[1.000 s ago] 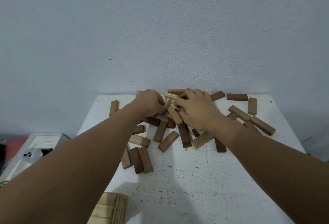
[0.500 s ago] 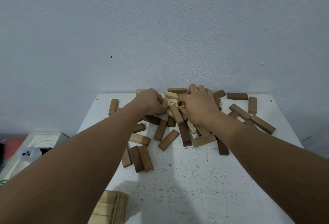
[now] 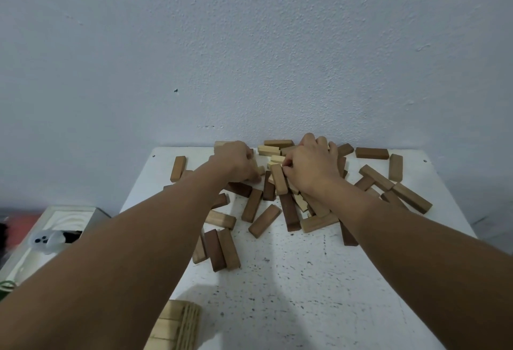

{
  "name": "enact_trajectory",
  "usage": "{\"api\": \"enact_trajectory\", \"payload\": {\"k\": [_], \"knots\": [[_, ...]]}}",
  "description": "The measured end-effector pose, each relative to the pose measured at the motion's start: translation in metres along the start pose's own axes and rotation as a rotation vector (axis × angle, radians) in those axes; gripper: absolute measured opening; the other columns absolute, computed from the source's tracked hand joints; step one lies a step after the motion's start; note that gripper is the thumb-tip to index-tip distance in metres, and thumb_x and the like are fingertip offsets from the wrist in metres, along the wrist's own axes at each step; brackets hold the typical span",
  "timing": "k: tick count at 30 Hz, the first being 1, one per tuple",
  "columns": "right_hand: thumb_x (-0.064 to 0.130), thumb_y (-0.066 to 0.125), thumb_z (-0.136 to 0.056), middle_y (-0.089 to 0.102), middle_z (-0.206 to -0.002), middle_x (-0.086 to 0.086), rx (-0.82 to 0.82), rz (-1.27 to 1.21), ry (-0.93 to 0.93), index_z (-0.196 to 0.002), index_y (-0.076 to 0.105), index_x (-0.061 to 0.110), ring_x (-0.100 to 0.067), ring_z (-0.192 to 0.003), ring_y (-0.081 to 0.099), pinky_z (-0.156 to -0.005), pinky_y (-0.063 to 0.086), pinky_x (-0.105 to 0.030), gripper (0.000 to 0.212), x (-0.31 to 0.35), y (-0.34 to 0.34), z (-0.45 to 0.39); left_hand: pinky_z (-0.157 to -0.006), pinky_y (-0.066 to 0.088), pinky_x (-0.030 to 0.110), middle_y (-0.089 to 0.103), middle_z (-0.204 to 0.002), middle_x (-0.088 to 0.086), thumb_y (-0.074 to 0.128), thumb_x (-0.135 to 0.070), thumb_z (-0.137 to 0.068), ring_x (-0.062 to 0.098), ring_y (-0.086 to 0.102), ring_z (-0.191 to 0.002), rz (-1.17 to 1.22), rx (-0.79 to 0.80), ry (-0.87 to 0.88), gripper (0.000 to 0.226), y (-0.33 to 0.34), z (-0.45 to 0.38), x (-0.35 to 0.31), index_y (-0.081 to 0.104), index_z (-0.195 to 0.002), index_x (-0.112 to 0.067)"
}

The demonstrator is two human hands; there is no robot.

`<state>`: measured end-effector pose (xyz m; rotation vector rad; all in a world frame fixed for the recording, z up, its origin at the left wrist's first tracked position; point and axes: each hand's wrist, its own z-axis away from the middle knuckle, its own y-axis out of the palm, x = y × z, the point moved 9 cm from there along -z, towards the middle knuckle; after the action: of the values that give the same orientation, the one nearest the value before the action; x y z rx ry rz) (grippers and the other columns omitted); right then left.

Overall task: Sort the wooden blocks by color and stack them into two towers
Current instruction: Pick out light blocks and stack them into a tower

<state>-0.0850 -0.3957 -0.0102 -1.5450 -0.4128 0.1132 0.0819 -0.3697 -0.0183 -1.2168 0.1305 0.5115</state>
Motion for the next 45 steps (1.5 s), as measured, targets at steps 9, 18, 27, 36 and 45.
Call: {"api": "enact_trajectory", "payload": {"k": [9, 18, 27, 36, 45], "knots": [[0.057, 0.057, -0.098, 0.045, -0.124, 0.002, -0.139, -0.238, 0.112, -0.109, 0.074, 0.043, -0.024, -0.122, 0.039, -0.113, 0.030, -0.044, 0.024, -0.010, -0.019, 0.017, -0.097, 0.051, 0.045, 0.069, -0.093, 0.000, 0.082, -0.030, -0.084, 0.025, 0.065, -0.097, 0.089, -0.087, 0.044, 0.018, -0.003, 0.009, -0.001, 0.068, -0.092, -0.022], [0.060, 0.055, -0.098, 0.043, -0.113, 0.010, -0.296, -0.519, 0.157, -0.107, 0.072, 0.043, -0.017, -0.117, 0.039, -0.099, 0.028, -0.038, 0.026, -0.013, -0.051, 0.058, -0.083, 0.061, 0.059, 0.075, -0.102, 0.015, 0.089, -0.013, -0.080, 0.031, 0.075, -0.092, 0.712, -0.172, 0.105, 0.032, -0.042, 0.061, -0.014, 0.072, -0.106, -0.015], [0.045, 0.064, -0.098, 0.068, -0.081, 0.021, -0.276, -0.896, 0.224, -0.094, 0.070, 0.041, 0.002, -0.080, 0.062, -0.086, 0.056, -0.045, 0.009, -0.046, -0.049, 0.149, -0.062, 0.054, 0.020, 0.073, -0.083, -0.002, 0.087, -0.014, -0.082, 0.005, 0.063, -0.065, 0.790, -0.176, 0.161, 0.023, -0.007, 0.143, -0.060, 0.074, -0.102, -0.017], [0.049, 0.059, -0.099, 0.065, -0.085, 0.021, -0.206, -0.589, 0.255, -0.120, 0.063, 0.042, -0.008, -0.094, 0.060, -0.095, 0.028, -0.041, 0.022, -0.086, 0.002, 0.241, -0.063, 0.053, 0.026, 0.072, -0.085, -0.001, 0.088, -0.021, -0.082, 0.009, 0.064, -0.070, 0.785, -0.050, 0.020, 0.019, 0.114, 0.201, -0.051, 0.075, -0.095, -0.022], [0.050, 0.053, -0.101, 0.067, -0.087, 0.017, -0.118, -0.474, 0.089, -0.135, 0.058, 0.041, -0.008, -0.099, 0.056, -0.096, 0.020, -0.033, 0.036, -0.055, 0.018, 0.297, -0.062, 0.052, 0.024, 0.078, -0.082, 0.002, 0.091, -0.030, -0.076, 0.016, 0.075, -0.077, 0.701, 0.038, 0.027, 0.031, 0.153, 0.252, -0.029, 0.074, -0.099, -0.021]]}}
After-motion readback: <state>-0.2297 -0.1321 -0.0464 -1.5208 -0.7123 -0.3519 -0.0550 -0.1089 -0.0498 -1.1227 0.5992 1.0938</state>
